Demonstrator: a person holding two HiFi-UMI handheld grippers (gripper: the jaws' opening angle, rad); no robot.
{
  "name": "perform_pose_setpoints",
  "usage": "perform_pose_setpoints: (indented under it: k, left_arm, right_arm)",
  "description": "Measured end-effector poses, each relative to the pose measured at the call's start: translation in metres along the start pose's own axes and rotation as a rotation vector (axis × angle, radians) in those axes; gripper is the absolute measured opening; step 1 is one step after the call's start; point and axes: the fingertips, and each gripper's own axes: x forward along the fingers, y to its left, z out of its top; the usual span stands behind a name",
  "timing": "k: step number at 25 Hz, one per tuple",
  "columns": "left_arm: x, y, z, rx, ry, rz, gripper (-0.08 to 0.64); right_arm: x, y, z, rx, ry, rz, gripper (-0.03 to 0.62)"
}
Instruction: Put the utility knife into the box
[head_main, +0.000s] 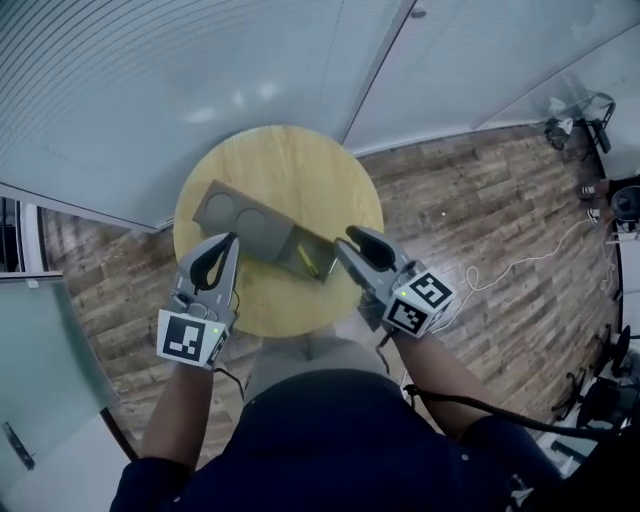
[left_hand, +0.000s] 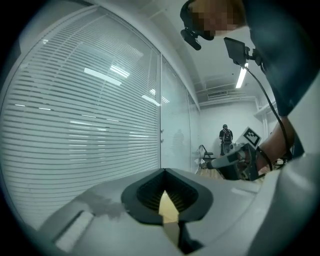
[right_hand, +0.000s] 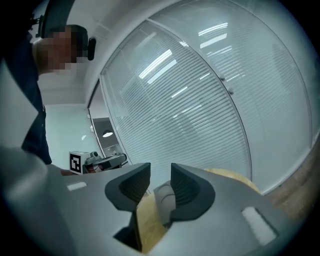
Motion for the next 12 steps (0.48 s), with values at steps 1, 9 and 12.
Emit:
perform_pose_setpoints:
  k: [1,9,12]
  left_arm:
    - [-0.005,0.000,0.006,0.000,-0.005,0.003,0.002]
    - [-0.028,-0.017,0.065,0.025,-0.083,0.029,0.002]
    - [-0.035,-0.025,0.072,0.048,-0.081,0.036,0.002]
  right_arm:
    - [-0.004,0.006,0.008,-0.009,-0.026,0.015,0.137]
    - [-0.042,0.037,0.068,-0.135,-0.170,0.062,0.104]
    - [-0.055,0.043,0.082,-0.154,-0.210,0.060,0.083]
